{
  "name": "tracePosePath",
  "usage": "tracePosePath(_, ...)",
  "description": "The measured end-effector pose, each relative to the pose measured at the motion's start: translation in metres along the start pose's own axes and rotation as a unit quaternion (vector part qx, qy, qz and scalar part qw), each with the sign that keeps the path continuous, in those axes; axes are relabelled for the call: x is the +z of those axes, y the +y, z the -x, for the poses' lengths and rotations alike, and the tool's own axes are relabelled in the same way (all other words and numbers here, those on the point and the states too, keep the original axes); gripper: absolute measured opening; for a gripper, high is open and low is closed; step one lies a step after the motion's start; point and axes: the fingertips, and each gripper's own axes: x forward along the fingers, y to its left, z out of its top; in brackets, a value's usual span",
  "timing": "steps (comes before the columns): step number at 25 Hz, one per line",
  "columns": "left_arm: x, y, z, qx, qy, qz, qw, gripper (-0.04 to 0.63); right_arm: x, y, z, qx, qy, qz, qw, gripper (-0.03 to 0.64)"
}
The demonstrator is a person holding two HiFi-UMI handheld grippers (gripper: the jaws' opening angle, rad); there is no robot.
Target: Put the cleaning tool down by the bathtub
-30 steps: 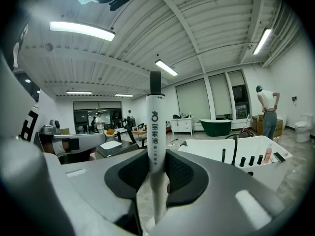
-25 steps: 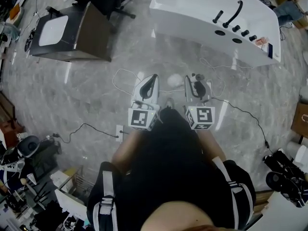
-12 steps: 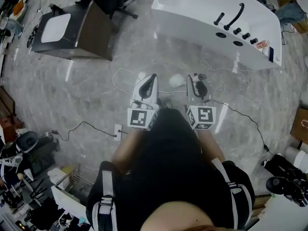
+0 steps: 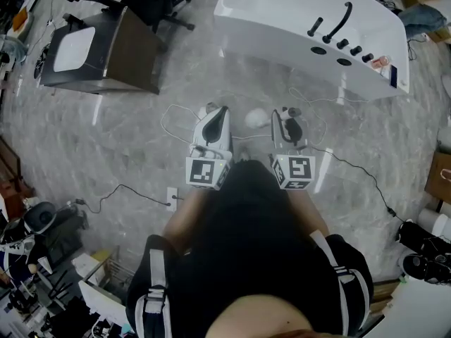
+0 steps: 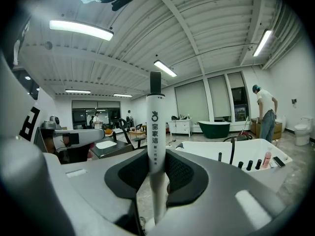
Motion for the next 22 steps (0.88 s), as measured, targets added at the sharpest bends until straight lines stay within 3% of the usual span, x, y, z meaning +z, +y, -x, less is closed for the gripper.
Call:
tracePosePath(7, 0.003, 0.021, -0.038, 0.003, -0.007, 0.005, 1.0000, 0.008, 0.008, -0.014, -0.036, -0.007, 0.001, 0.003, 1.000, 0.095)
tracePosePath(22, -0.005, 0.085, -0.113, -0.004, 0.022, 0.015, 0.9996, 0.008, 0.018, -0.023, -0.134, -0.015, 0.022, 0.000, 1.000, 0.095)
